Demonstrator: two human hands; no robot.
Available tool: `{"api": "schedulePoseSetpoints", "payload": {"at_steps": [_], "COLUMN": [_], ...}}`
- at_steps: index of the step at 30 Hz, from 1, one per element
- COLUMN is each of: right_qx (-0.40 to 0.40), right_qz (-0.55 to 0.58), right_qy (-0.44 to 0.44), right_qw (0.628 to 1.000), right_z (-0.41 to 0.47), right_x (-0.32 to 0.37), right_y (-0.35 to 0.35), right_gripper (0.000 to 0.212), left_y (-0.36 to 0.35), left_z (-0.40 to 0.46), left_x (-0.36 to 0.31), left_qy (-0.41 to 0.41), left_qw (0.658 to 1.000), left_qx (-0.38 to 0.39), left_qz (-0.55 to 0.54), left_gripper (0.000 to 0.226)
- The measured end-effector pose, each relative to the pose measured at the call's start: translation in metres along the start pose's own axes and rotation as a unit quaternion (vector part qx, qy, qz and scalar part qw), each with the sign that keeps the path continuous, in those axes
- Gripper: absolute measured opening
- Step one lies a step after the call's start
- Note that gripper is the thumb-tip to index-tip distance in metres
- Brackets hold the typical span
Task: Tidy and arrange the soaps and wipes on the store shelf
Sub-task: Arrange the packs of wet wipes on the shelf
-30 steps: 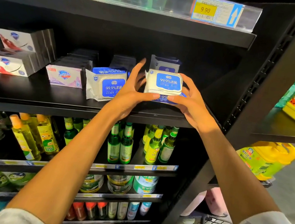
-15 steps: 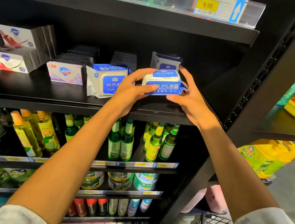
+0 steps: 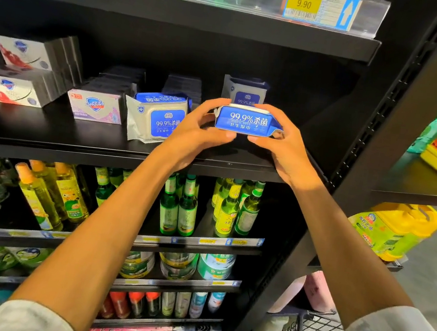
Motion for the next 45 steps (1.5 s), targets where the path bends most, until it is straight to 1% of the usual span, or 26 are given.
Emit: {"api": "schedulePoseSetpoints", "payload": {"at_steps": [2,4,6,10,12,16,18,22,31,35,39,42,45], "right_qx": [-0.013,-0.018,-0.012,0.024,0.032,0.029,0.033,0.034,0.009,0.000,-0.019,-0.022,-0.002], "right_qz": [0.017,0.034,0.051,0.066,0.068,0.079,0.084,0.091,0.092,0.090,0.099,0.099,0.095], "right_qy": [-0.004,-0.012,-0.023,-0.045,-0.058,-0.087,-0.098,-0.097,-0.095,-0.098,-0.112,-0.116,-0.111], "right_qw": [1.000,0.999,0.998,0.997,0.995,0.993,0.991,0.990,0.991,0.991,0.989,0.988,0.989], "right_z": [-0.0001,-0.0002,-0.0012,-0.0026,-0.0024,-0.0024,-0.0030,-0.0035,-0.0042,-0.0032,-0.0014,-0.0007,-0.0016], "right_x": [0.0018,0.0019,0.0012,0.0008,0.0006,-0.0002,-0.0002,0.0012,0.0031,0.0026,0.0026,0.0035,0.0043], "right_y": [0.0000,0.0001,-0.0011,-0.0041,-0.0054,-0.0061,-0.0066,-0.0069,-0.0043,-0.0017,-0.0030,-0.0054,-0.0073], "right_gripper": [0.058,0.056,0.053,0.048,0.049,0.064,0.069,0.063,0.065,0.051,0.048,0.047,0.045], "left_y": [-0.0016,-0.0022,-0.0012,0.0029,0.0033,-0.0011,-0.0014,-0.0007,-0.0039,-0.0040,-0.0031,-0.0016,-0.0004], "left_z": [0.0002,0.0008,-0.0001,-0.0014,-0.0023,-0.0037,-0.0044,-0.0053,-0.0069,-0.0056,-0.0045,-0.0029,-0.0025], "left_x": [0.0008,0.0015,0.0014,0.0004,0.0010,0.0015,0.0009,0.0001,-0.0006,-0.0004,0.0002,0.0019,0.0015], "left_qy": [-0.008,-0.021,-0.037,-0.066,-0.063,-0.061,-0.048,-0.022,-0.002,0.001,0.007,0.018,0.023], "left_qw": [0.999,0.998,0.997,0.991,0.991,0.993,0.995,0.996,0.997,0.998,0.999,0.999,0.998], "left_qx": [-0.009,-0.021,-0.031,-0.062,-0.072,-0.062,-0.067,-0.078,-0.070,-0.059,-0.039,-0.048,-0.060], "left_qz": [0.039,0.057,0.064,0.101,0.094,0.081,0.057,0.038,0.039,0.025,0.025,0.018,0.000], "left_gripper": [0.074,0.078,0.078,0.072,0.071,0.057,0.051,0.048,0.047,0.056,0.071,0.071,0.066]}}
Point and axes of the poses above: each hand's wrist, its own z-axis towards the middle knuckle, its own y-axis out of the back of the hand, x = y × z, the point moved 4 cm from there along z, towards the middle knuckle, and after that the axes turned 15 degrees about y, right-handed, at the moved point
